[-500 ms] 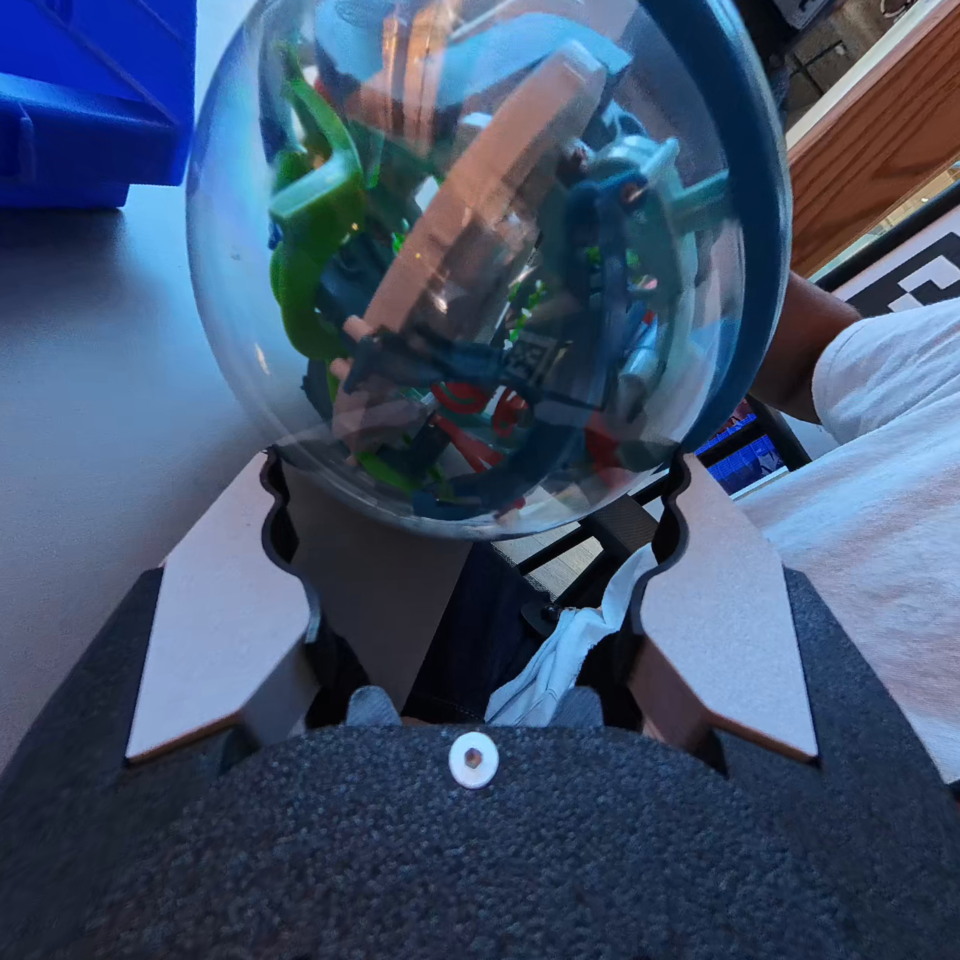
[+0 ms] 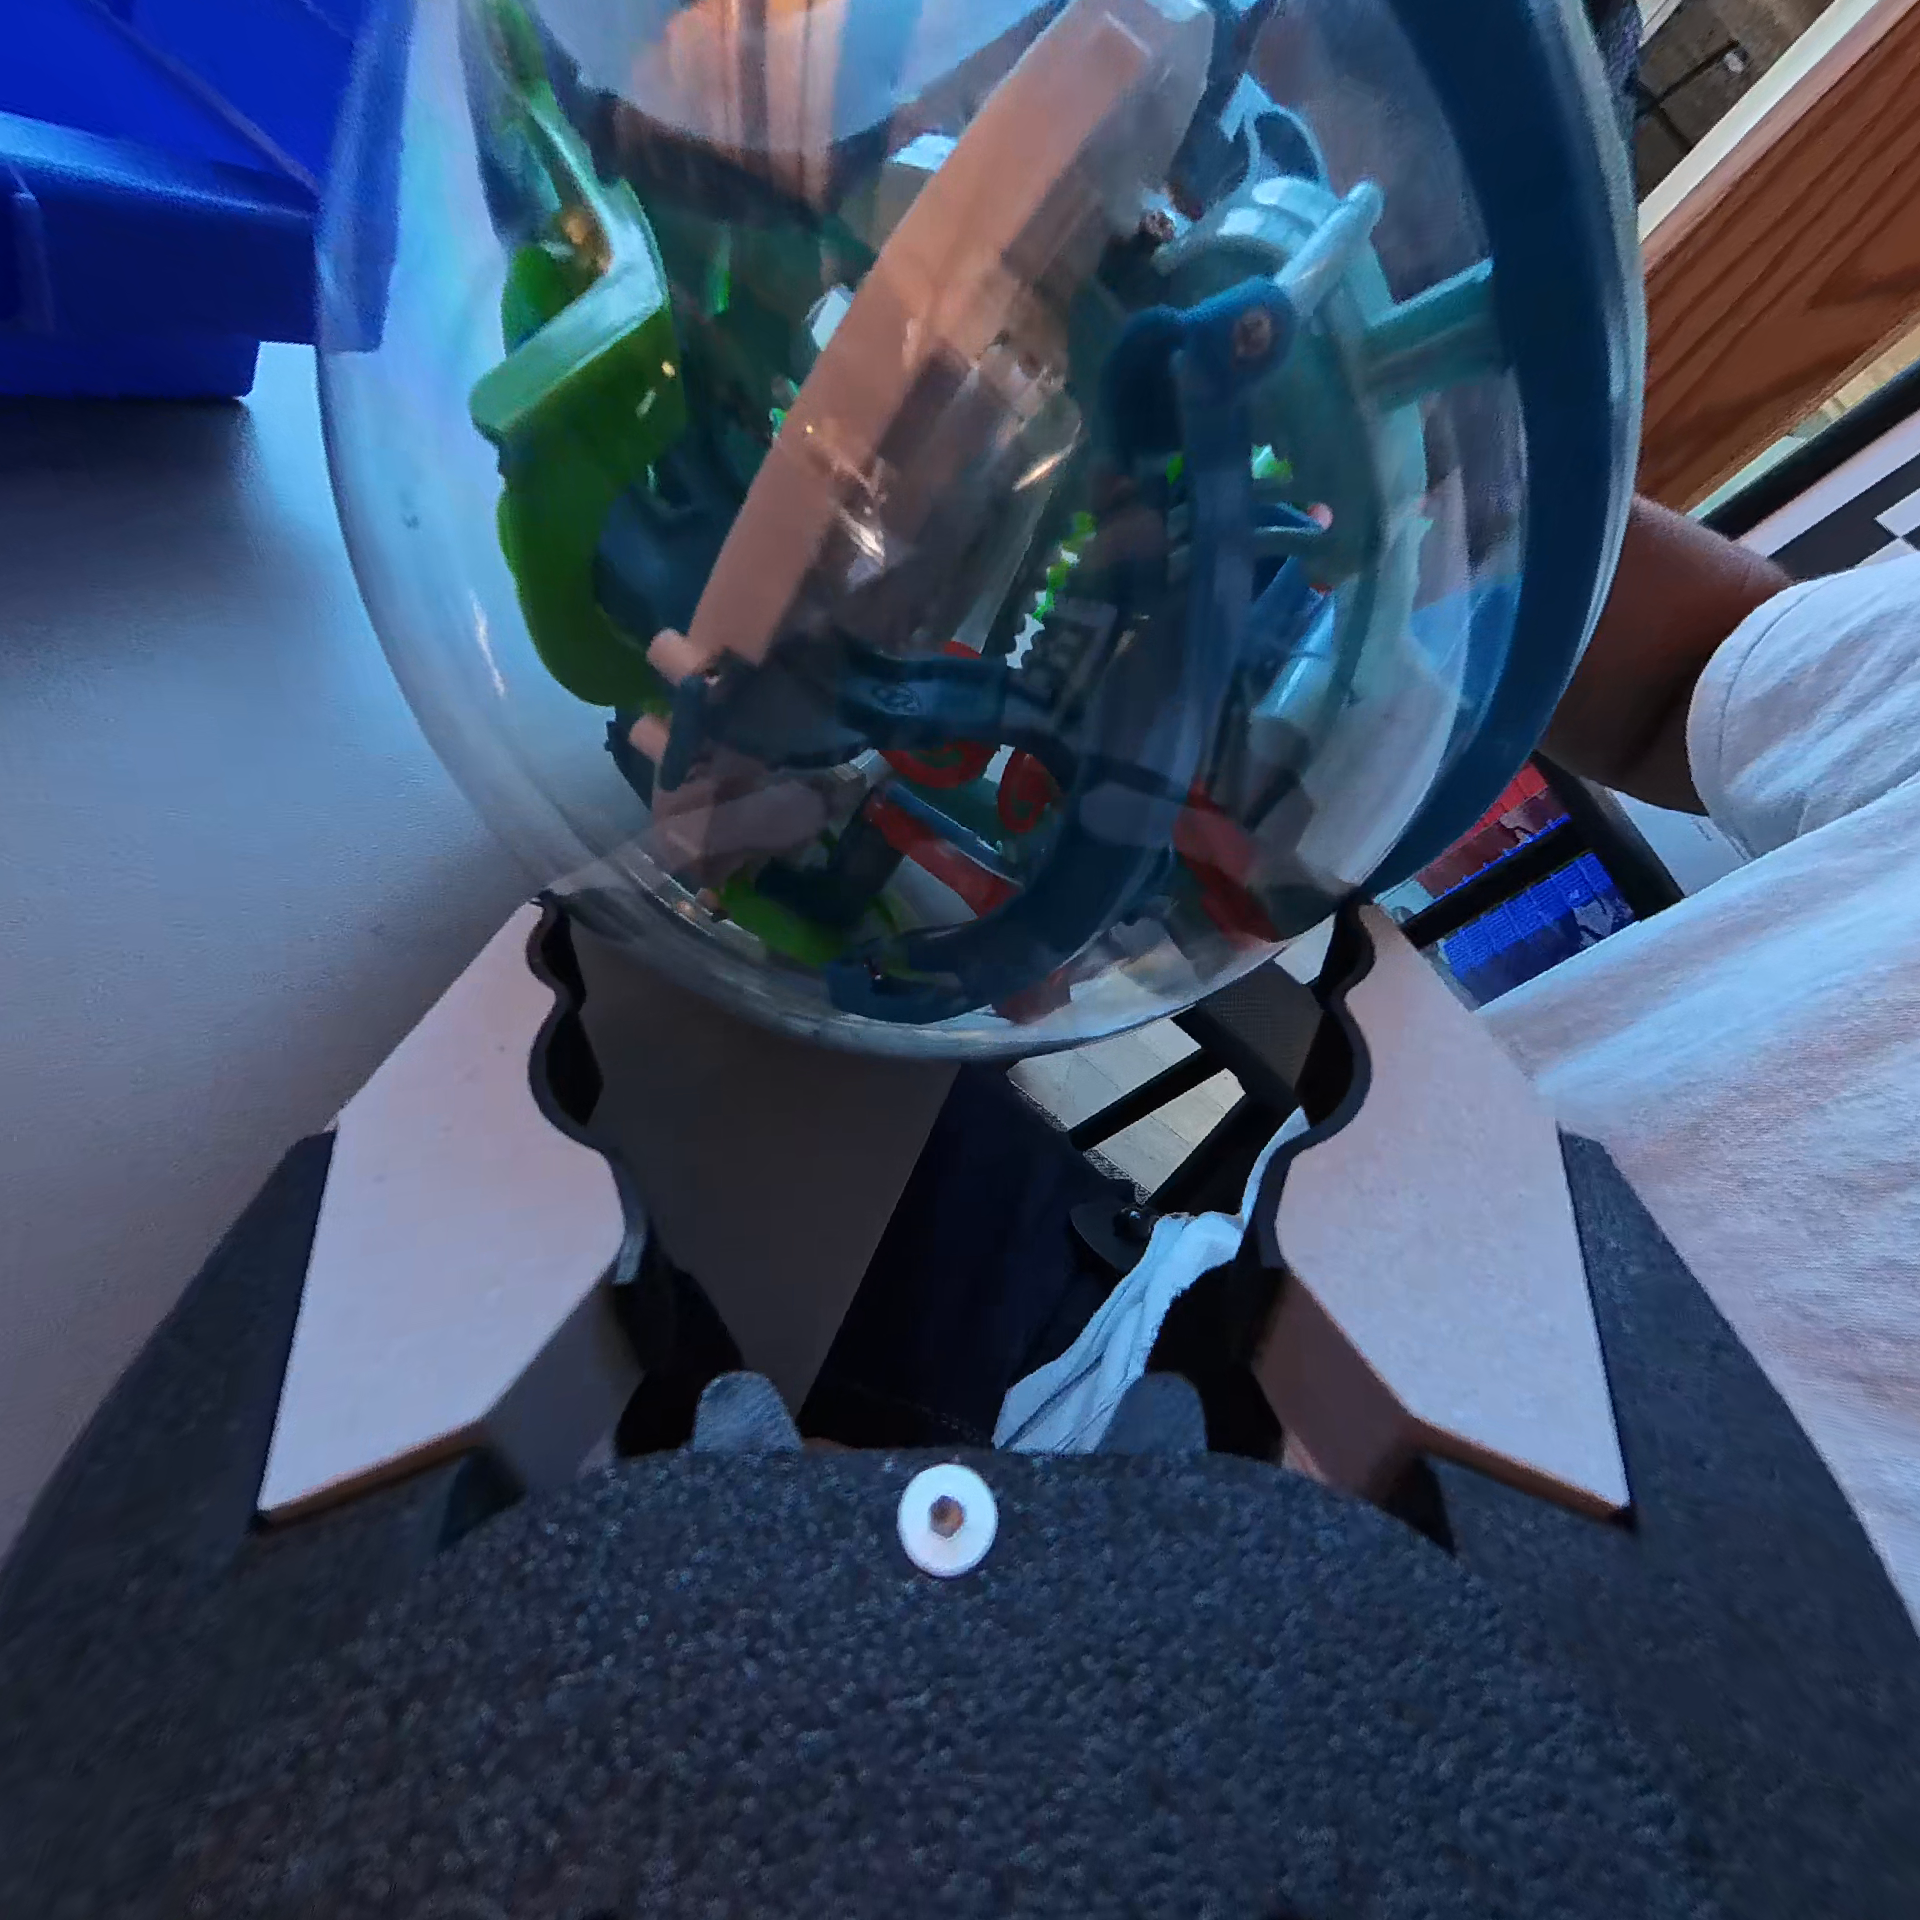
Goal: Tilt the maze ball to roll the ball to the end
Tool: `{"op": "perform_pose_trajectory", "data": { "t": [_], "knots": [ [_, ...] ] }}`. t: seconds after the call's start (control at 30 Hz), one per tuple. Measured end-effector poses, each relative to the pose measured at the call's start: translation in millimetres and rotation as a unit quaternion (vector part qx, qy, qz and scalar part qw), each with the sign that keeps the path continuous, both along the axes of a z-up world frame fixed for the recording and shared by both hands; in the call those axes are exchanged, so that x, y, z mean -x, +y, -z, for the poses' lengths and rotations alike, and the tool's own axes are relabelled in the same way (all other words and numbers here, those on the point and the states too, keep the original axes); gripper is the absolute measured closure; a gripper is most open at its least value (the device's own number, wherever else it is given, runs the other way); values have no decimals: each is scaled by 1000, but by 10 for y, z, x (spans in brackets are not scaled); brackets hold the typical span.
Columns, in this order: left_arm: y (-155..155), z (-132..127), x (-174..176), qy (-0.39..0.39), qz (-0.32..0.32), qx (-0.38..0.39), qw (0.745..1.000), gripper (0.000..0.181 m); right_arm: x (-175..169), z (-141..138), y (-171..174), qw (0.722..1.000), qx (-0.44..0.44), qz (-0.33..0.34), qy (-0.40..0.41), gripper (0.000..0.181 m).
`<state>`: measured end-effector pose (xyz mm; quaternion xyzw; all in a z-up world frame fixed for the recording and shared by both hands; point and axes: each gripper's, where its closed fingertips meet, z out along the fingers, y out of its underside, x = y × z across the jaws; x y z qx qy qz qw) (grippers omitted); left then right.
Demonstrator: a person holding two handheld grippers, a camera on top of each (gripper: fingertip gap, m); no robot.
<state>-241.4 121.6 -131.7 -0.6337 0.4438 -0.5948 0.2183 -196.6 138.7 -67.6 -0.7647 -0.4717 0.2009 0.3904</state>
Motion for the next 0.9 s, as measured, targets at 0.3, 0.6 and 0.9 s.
{"op": "perform_pose_trajectory", "data": {
  "t": [0.3,0.6,0.9],
  "knots": [
    [-7,-3,-5,-3,-4,-10,1000,45,-95,-71,-6,992,86,67,72,27],
    [-25,5,-7,-3,-6,-27,1000,45,-73,165,-106,967,169,151,120,27],
    [-48,-66,4,-25,10,5,1000,39,-82,157,-105,968,147,149,139,27]
  ]
}}
